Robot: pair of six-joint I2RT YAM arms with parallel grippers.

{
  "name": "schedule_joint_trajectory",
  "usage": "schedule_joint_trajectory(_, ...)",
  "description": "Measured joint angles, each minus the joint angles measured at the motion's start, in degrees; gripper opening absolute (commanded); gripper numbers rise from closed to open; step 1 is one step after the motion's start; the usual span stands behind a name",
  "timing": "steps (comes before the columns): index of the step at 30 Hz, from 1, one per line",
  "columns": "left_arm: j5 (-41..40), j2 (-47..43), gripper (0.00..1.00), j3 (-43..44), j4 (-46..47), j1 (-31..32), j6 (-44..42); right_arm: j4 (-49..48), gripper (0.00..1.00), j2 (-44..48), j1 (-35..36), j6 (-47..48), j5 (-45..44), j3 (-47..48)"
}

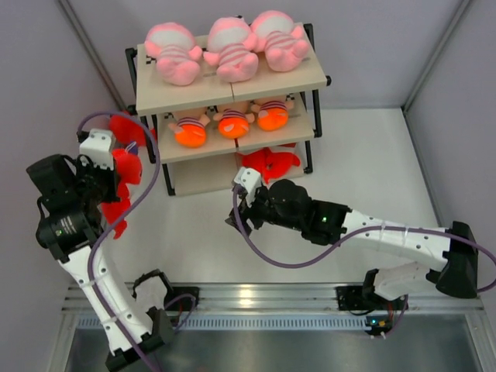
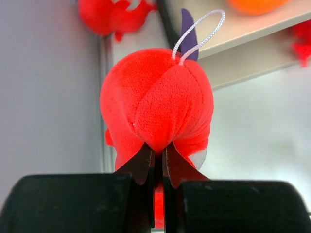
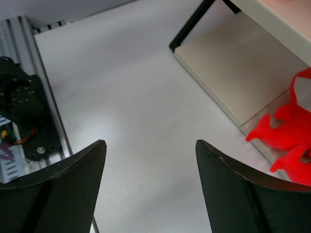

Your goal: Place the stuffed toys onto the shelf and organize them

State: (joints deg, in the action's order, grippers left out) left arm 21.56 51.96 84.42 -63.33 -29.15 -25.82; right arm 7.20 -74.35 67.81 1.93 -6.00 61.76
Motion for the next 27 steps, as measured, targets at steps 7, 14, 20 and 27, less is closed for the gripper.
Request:
schedule_joint_trajectory(7, 28.4, -2.3, 0.0, 10.6, -10.4, 0.0, -0.2, -7.7, 0.77, 1.9, 0.3, -7.1, 8.1, 0.3)
schedule_joint_trajectory(14, 49.9, 0.0, 0.0, 10.7, -13.7, 0.1, 0.4, -20.5, 0.79, 2.4, 0.3, -15.3, 12.3, -3.0)
schedule_joint_trajectory(20, 58.9, 0.4, 0.0, 10.7, -14.0, 0.0, 0.4, -34.1, 0.75, 0.5, 0.3, -24.7, 14.2, -5.7)
schedule_joint_trajectory(27, 61.1, 0.5, 0.0, 8.0, -14.3, 0.0, 0.4, -43.5, 0.7, -6.0, 0.3, -32.3, 15.9, -6.5)
